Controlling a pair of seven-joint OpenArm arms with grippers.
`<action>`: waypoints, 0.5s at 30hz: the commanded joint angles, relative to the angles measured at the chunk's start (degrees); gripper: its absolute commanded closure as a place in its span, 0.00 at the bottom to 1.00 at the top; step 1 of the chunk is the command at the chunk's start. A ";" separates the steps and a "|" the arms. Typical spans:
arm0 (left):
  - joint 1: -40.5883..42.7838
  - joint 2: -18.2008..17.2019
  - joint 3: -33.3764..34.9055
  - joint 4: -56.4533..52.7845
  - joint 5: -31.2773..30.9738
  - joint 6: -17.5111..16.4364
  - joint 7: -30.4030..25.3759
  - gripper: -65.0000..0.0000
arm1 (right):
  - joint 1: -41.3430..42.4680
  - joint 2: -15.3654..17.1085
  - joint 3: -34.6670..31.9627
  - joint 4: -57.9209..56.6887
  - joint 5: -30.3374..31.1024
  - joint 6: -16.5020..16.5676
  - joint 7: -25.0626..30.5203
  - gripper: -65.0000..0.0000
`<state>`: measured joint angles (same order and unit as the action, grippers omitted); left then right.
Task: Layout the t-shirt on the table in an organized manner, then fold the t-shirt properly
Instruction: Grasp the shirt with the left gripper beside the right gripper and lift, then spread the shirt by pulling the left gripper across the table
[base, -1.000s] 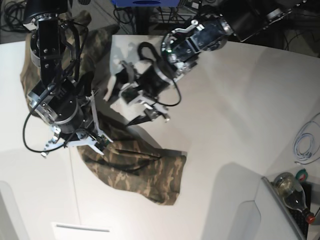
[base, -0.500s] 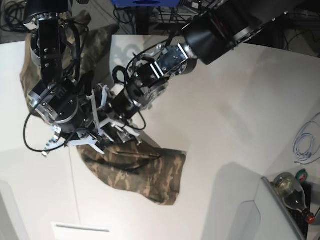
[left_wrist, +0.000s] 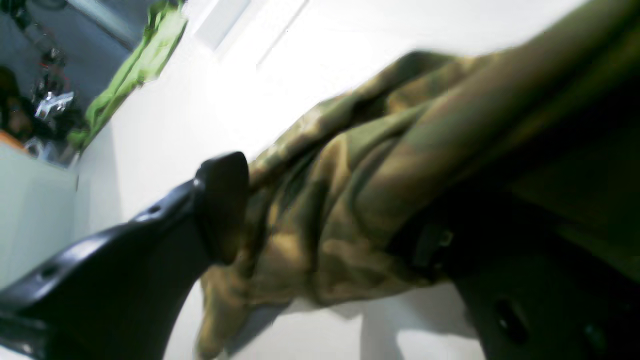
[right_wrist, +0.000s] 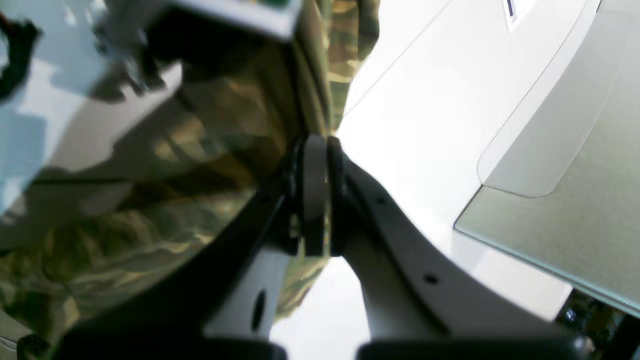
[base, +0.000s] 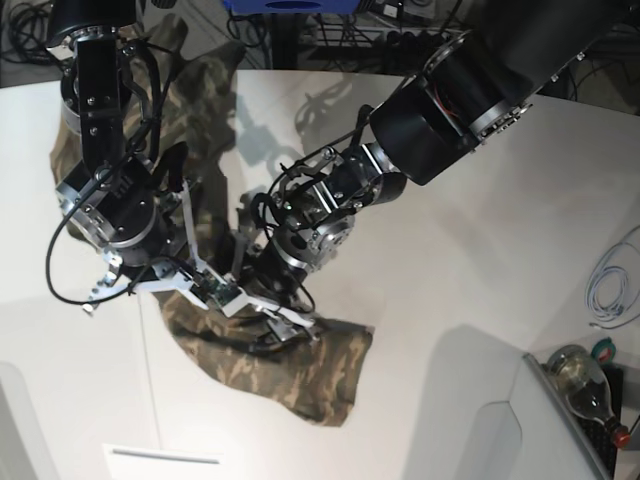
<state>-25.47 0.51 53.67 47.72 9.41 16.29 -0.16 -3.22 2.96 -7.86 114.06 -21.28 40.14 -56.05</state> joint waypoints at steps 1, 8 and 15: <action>-2.00 -0.56 -0.35 0.76 0.39 1.42 -1.11 0.34 | 0.81 0.16 0.25 1.06 -0.13 -0.14 0.54 1.00; -1.56 -5.83 -2.55 8.76 0.39 6.26 -0.76 0.35 | 0.19 1.83 0.25 1.06 -0.04 -0.14 0.54 1.00; -0.15 -5.83 -3.34 11.31 0.48 3.09 5.22 0.75 | -2.27 -2.65 0.25 -0.17 0.49 -0.14 -1.22 0.99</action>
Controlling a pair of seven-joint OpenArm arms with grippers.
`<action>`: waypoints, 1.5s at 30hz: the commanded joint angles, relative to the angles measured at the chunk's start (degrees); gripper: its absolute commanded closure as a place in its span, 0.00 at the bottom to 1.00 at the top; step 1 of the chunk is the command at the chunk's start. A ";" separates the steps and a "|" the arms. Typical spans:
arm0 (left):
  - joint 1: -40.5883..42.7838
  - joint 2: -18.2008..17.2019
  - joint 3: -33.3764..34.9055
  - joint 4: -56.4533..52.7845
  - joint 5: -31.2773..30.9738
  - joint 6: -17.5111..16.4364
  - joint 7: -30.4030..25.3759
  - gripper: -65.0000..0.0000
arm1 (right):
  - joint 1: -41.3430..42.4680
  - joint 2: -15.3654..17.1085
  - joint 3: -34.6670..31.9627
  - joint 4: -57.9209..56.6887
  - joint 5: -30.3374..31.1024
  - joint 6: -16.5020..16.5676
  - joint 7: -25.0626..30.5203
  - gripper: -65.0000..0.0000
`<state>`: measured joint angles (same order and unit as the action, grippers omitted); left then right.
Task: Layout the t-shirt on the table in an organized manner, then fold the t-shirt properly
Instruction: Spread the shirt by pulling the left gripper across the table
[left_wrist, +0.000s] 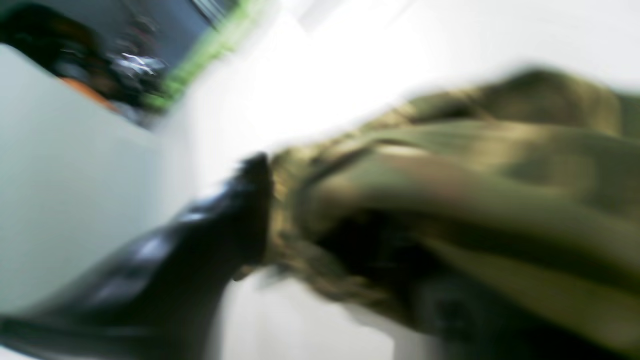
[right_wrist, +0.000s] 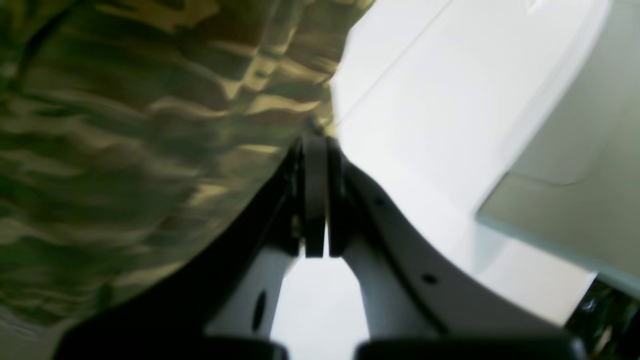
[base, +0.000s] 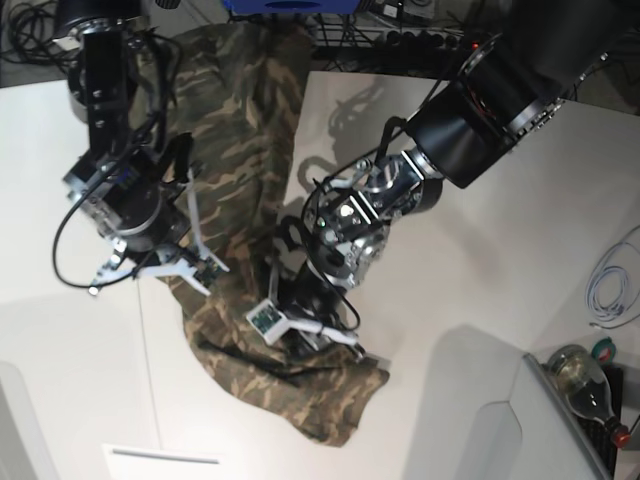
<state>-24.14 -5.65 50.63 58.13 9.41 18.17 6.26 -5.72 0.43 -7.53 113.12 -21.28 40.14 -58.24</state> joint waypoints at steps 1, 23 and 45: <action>-1.05 0.24 -0.30 0.90 0.48 1.21 -1.12 0.86 | -0.31 -0.82 -0.07 0.77 0.49 -0.14 0.70 0.96; 13.90 -14.44 -0.92 19.54 0.57 1.21 10.40 1.00 | -4.70 -4.51 36.94 -14.79 15.78 -0.14 4.57 0.19; 18.82 -16.11 -1.09 31.06 14.46 -0.64 23.14 1.00 | 2.33 2.96 36.76 -17.34 16.40 -0.14 0.61 1.00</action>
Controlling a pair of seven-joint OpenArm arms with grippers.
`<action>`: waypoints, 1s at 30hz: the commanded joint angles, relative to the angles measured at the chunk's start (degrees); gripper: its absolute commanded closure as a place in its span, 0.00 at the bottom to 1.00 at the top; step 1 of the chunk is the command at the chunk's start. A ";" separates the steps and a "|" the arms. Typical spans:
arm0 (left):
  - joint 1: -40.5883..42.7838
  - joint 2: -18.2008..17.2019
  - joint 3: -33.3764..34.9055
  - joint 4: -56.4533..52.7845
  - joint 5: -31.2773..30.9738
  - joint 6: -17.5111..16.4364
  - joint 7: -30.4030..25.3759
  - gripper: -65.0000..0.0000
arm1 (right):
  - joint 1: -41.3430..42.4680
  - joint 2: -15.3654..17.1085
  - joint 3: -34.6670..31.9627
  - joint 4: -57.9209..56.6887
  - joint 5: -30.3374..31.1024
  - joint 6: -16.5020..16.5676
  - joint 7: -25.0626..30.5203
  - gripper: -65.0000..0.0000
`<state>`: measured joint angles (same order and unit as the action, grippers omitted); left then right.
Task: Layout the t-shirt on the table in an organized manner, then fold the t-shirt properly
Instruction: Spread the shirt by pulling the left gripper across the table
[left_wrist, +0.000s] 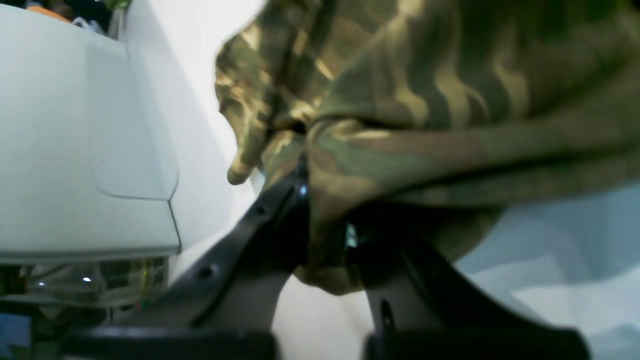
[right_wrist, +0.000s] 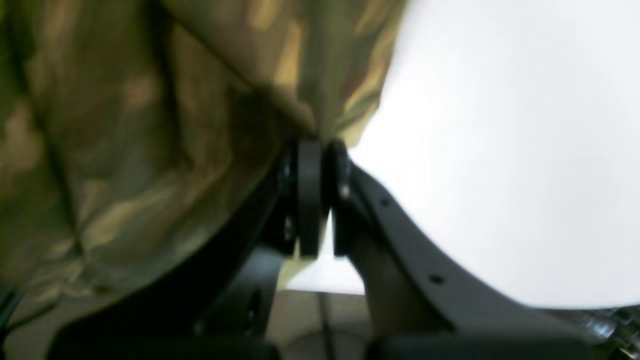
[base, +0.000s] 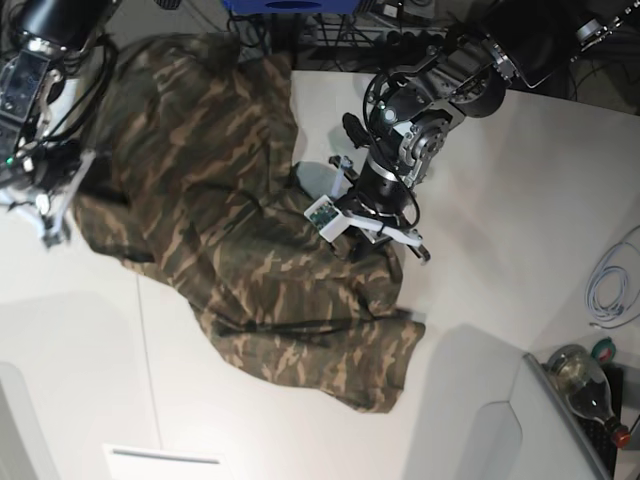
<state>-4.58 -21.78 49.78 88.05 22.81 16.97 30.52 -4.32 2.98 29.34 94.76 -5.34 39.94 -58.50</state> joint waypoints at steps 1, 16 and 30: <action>-0.74 0.11 -0.24 2.37 1.06 -1.81 -0.85 1.00 | 2.07 1.02 -0.11 1.28 0.46 0.06 0.17 1.00; -4.52 13.47 -12.72 0.34 1.68 -27.13 -0.68 1.00 | 21.33 12.80 -9.43 -22.28 0.11 0.06 7.91 1.00; -21.40 28.77 -12.99 -40.53 1.15 -29.50 -3.84 1.00 | 27.04 13.76 -14.53 -42.76 0.11 -11.24 28.48 0.95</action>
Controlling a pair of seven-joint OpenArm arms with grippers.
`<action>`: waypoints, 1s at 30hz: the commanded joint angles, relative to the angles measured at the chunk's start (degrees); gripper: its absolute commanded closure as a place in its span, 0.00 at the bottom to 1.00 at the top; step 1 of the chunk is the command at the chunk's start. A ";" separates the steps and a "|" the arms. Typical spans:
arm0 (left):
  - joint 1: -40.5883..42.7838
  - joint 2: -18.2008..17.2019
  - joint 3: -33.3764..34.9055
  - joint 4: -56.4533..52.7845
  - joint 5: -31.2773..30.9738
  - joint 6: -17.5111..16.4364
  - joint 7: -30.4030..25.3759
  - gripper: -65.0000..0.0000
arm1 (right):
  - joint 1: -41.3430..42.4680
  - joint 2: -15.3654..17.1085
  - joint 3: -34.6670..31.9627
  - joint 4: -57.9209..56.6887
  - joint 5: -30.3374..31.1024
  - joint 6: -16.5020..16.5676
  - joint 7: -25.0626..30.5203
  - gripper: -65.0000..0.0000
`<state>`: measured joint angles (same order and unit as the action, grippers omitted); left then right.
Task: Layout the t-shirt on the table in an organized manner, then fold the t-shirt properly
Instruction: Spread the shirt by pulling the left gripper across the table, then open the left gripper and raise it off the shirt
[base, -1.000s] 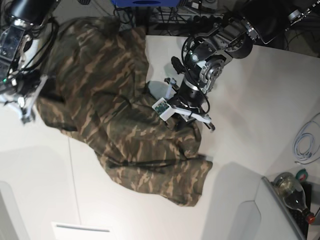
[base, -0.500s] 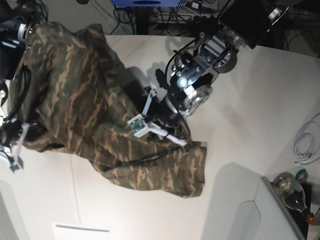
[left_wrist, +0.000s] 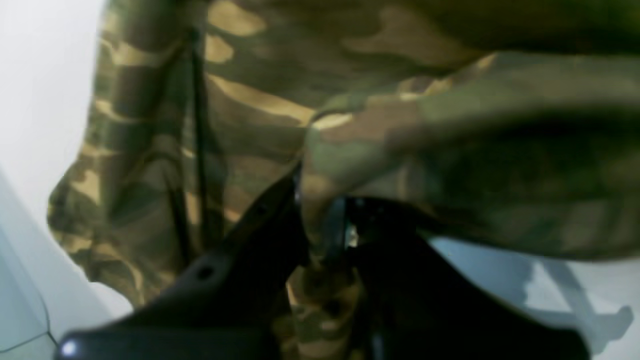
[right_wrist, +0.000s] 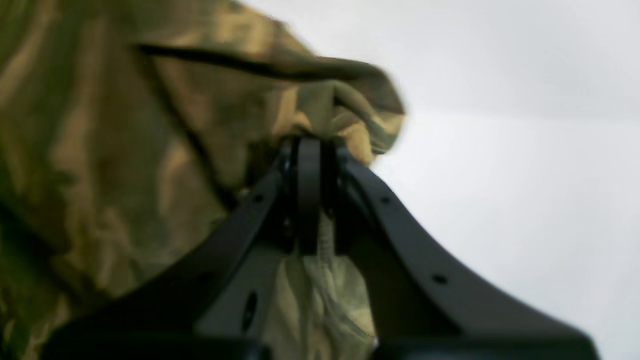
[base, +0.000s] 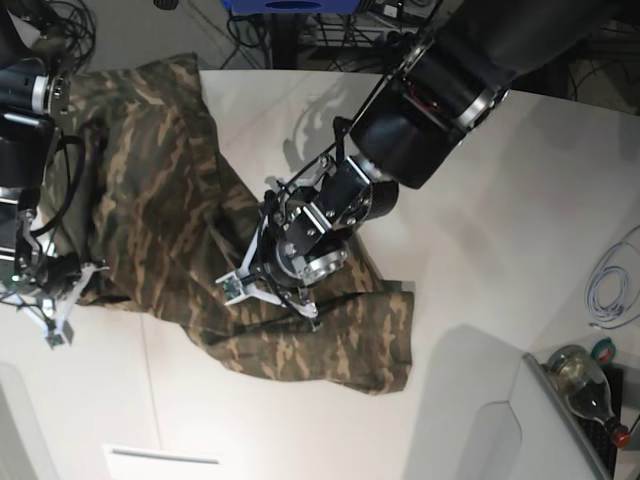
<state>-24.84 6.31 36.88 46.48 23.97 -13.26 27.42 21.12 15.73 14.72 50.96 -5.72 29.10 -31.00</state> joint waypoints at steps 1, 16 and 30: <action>-1.49 1.03 -0.18 -0.72 -0.01 0.82 -2.76 1.00 | 1.51 1.02 0.09 1.04 0.48 -0.40 0.89 0.88; 5.02 -9.51 -0.36 23.10 -18.21 0.82 -1.62 0.12 | -20.64 -3.29 7.65 46.67 0.84 0.04 -15.02 0.28; 24.71 -15.93 0.08 41.48 -17.68 3.10 3.39 0.84 | -28.55 -9.88 16.18 50.62 0.75 10.90 -15.46 0.29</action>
<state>0.34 -9.98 36.97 87.07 5.96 -10.39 31.97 -7.99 4.95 30.74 100.75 -5.10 39.77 -47.42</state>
